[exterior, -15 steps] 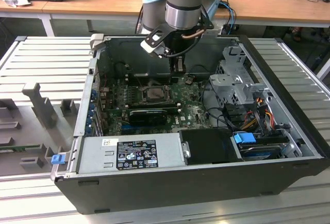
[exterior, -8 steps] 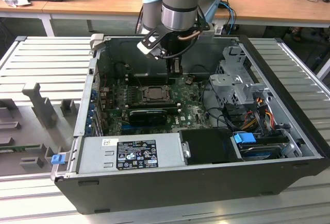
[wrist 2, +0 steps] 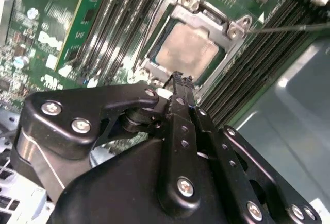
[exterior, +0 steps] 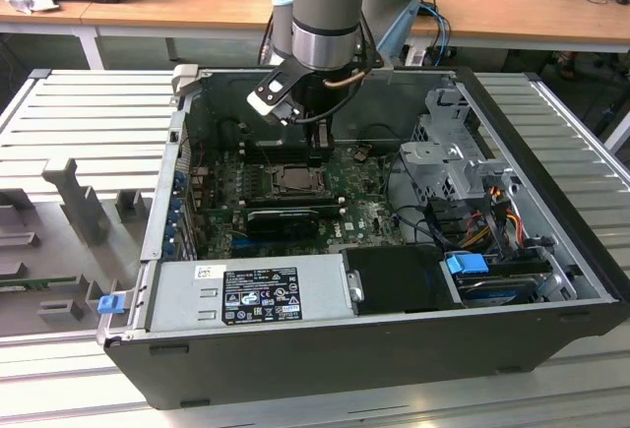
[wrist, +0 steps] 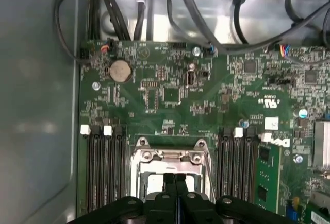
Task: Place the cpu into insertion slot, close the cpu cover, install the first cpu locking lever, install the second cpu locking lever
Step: 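Close the cpu cover, then install the first cpu locking lever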
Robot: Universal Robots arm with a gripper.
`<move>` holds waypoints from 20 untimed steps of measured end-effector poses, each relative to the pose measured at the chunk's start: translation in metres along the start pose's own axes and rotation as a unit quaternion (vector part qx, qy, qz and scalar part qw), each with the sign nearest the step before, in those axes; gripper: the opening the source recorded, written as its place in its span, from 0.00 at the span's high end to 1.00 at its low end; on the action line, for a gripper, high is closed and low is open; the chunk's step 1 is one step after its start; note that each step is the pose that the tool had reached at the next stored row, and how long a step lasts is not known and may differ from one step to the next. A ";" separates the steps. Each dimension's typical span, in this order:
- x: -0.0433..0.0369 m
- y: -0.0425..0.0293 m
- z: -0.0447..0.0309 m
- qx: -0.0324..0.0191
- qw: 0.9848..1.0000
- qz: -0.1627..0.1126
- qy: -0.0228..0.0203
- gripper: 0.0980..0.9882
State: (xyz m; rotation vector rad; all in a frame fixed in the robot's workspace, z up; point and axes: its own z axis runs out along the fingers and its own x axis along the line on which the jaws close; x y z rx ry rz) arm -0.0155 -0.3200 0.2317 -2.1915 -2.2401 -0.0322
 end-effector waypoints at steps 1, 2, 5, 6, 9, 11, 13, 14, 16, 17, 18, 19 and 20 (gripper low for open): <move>0.0000 -0.0028 0.0027 0.000 1.000 -0.001 0.000 0.99; 0.0000 -0.0051 0.0045 0.000 1.000 -0.001 0.000 0.99; 0.0001 -0.0110 0.0072 0.000 1.000 -0.002 0.000 0.99; 0.0001 -0.0134 0.0073 0.000 1.000 -0.003 0.000 0.99; 0.0002 -0.0160 0.0073 0.000 1.000 -0.003 0.000 0.99; 0.0002 -0.0175 0.0073 0.000 1.000 -0.003 0.000 0.99; 0.0003 -0.0188 0.0073 0.000 1.000 -0.003 0.000 0.99; 0.0003 -0.0198 0.0073 0.000 1.000 -0.003 0.000 0.99; 0.0003 -0.0218 0.0073 0.000 1.000 -0.003 0.000 0.99; 0.0003 -0.0223 0.0073 0.000 1.000 -0.003 0.000 0.99; 0.0004 -0.0226 0.0073 0.000 1.000 -0.003 0.000 0.99; 0.0003 -0.0226 0.0068 0.000 1.000 -0.003 0.000 0.99; 0.0003 -0.0226 0.0057 0.000 1.000 -0.003 0.000 0.99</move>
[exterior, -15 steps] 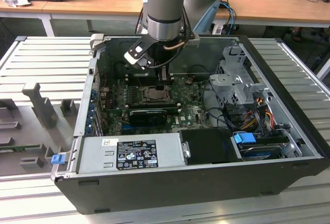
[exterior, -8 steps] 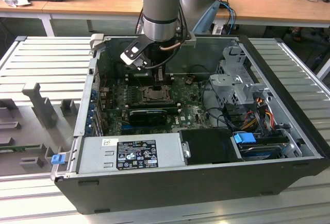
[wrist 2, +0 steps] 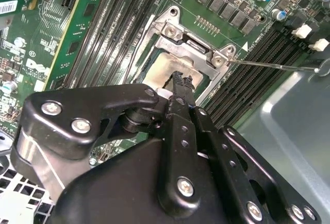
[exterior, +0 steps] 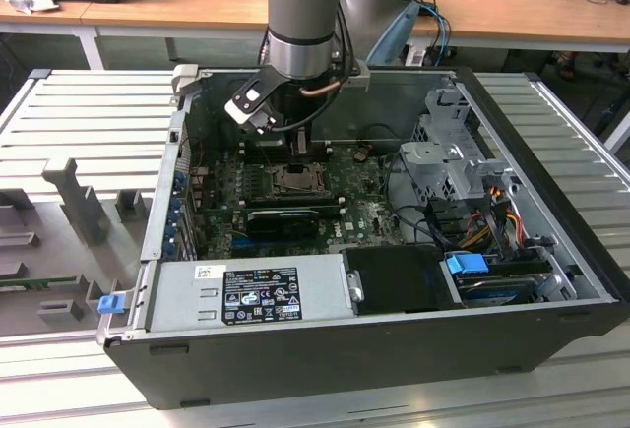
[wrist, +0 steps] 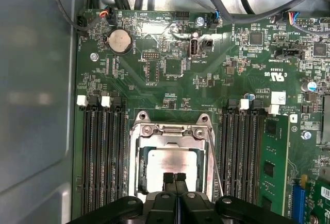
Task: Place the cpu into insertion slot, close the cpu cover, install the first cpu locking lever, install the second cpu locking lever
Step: 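Install the first cpu locking lever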
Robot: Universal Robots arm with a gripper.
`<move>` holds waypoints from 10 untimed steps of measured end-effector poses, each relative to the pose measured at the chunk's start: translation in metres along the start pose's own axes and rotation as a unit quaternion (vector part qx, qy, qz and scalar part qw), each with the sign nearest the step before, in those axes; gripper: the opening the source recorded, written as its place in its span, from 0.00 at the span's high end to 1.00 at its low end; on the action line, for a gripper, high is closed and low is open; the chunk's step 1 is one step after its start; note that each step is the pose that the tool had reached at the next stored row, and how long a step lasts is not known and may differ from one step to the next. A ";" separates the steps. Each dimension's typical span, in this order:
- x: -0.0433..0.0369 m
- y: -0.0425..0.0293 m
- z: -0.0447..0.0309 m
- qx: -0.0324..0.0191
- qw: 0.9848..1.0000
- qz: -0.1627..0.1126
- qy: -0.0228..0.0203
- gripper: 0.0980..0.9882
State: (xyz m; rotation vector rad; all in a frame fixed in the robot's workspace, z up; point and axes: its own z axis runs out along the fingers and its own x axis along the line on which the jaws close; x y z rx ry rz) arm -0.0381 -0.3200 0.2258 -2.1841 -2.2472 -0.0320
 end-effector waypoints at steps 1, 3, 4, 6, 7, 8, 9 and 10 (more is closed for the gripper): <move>0.0001 0.0000 -0.0022 0.000 1.000 0.000 0.000 0.99; 0.0001 0.0001 -0.0060 0.000 1.000 0.000 0.000 0.99; 0.0003 0.0001 -0.0143 0.000 1.000 0.000 0.000 0.99; 0.0006 0.0002 -0.0266 0.000 1.000 0.000 0.000 0.99; 0.0008 0.0003 -0.0369 0.000 1.000 0.000 0.000 0.99; 0.0008 0.0004 -0.0413 0.000 1.000 0.000 0.000 0.99; 0.0009 0.0004 -0.0414 0.000 1.000 -0.001 0.000 0.99; 0.0009 0.0004 -0.0414 0.000 1.000 -0.004 0.000 0.99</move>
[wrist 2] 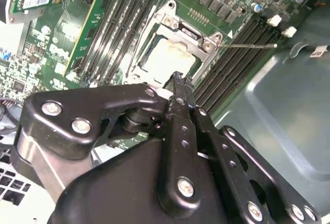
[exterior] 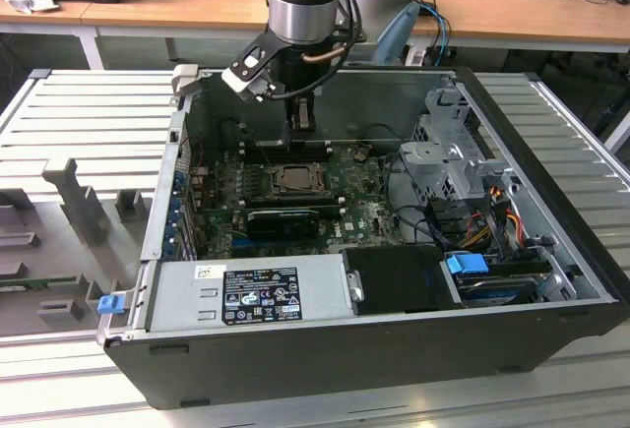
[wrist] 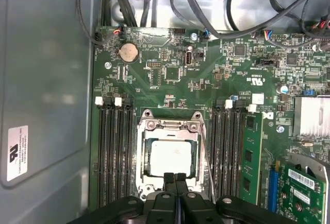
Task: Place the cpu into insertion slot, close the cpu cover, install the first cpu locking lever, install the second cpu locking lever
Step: 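Install the first cpu locking lever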
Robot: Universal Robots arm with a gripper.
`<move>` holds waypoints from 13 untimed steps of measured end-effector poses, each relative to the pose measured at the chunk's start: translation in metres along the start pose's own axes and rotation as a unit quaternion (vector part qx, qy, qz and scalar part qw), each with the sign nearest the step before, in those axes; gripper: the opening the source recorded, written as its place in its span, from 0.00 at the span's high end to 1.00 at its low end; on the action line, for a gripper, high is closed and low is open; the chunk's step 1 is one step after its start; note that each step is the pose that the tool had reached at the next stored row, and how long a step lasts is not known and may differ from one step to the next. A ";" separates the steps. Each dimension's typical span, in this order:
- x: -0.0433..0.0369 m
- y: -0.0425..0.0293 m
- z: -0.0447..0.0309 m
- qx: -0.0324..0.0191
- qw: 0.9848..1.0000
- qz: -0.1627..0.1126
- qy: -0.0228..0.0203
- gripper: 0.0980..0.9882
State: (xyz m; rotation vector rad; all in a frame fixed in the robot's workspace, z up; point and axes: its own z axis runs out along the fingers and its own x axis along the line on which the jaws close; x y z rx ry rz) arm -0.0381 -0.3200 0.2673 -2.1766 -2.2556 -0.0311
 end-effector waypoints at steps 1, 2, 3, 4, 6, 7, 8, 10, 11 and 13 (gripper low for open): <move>0.0000 0.0000 0.0000 0.000 1.000 -0.005 0.000 0.99; 0.0000 0.0000 0.0000 0.000 1.000 -0.014 0.000 0.99; 0.0000 0.0000 -0.0001 0.000 1.000 -0.022 0.000 0.99; 0.0000 0.0000 -0.0001 0.001 1.000 -0.031 0.000 0.99; 0.0000 0.0000 0.0000 0.001 0.999 -0.047 0.000 0.99; 0.0000 0.0000 0.0000 0.001 0.999 -0.052 0.000 0.99; 0.0000 0.0000 -0.0001 0.001 0.998 -0.057 0.000 0.99; 0.0000 0.0000 -0.0001 0.001 0.998 -0.067 0.001 0.99; 0.0000 0.0000 0.0000 0.001 0.997 -0.072 0.001 0.99; 0.0000 0.0000 -0.0001 0.002 0.996 -0.086 0.001 0.99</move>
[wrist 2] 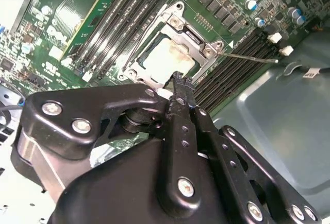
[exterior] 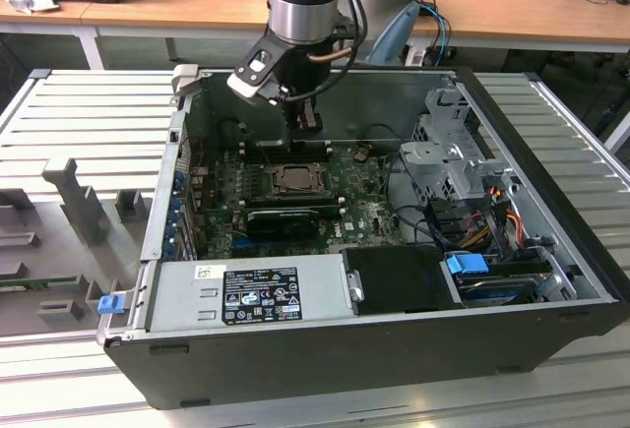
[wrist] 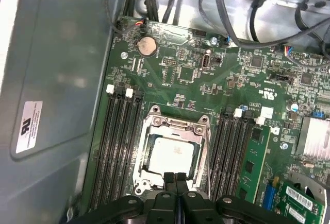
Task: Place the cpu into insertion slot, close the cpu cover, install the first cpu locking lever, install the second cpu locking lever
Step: 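Install the first cpu locking lever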
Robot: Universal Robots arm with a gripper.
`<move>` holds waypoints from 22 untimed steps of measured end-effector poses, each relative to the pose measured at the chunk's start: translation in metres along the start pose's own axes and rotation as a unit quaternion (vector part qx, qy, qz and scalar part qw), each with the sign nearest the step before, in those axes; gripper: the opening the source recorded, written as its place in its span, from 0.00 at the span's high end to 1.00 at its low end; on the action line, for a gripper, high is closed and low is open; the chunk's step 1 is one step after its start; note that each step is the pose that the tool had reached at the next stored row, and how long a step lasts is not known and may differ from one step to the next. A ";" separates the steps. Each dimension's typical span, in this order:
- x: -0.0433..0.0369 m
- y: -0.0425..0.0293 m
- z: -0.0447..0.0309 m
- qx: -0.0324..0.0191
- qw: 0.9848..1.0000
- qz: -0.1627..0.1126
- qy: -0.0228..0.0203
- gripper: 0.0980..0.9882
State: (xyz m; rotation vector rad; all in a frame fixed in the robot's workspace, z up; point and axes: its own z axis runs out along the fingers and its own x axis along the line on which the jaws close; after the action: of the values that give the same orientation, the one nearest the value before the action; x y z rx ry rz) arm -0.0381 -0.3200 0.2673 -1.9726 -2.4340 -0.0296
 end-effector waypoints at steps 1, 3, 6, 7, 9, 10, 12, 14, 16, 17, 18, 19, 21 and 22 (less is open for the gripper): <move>0.0000 0.0000 0.0000 0.000 1.000 -0.005 0.000 0.99; 0.0000 0.0000 0.0000 0.000 1.000 -0.015 0.000 0.99; 0.0000 0.0000 0.0000 0.001 0.999 -0.034 0.000 0.99; 0.0000 0.0000 0.0000 0.001 0.999 -0.044 0.000 0.99; 0.0000 0.0000 0.0000 0.001 0.998 -0.060 0.001 0.99; 0.0000 0.0000 0.0000 0.001 0.998 -0.064 0.001 0.99; 0.0000 0.0000 0.0000 0.001 0.997 -0.073 0.001 0.99; 0.0000 0.0000 0.0000 0.002 0.997 -0.081 0.001 0.99; 0.0000 0.0000 0.0000 0.002 0.996 -0.091 0.001 0.99; 0.0000 0.0000 0.0000 0.002 0.995 -0.096 0.001 0.99; 0.0000 0.0000 0.0000 0.002 0.994 -0.106 0.001 0.99; 0.0000 0.0000 0.0000 0.002 0.994 -0.112 0.001 0.99; 0.0000 0.0000 0.0000 0.002 0.992 -0.122 0.001 0.99; 0.0000 0.0000 0.0000 0.002 0.992 -0.126 0.001 0.99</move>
State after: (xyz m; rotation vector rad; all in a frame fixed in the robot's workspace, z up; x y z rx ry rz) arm -0.0381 -0.3200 0.2673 -1.6489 -2.6612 -0.0277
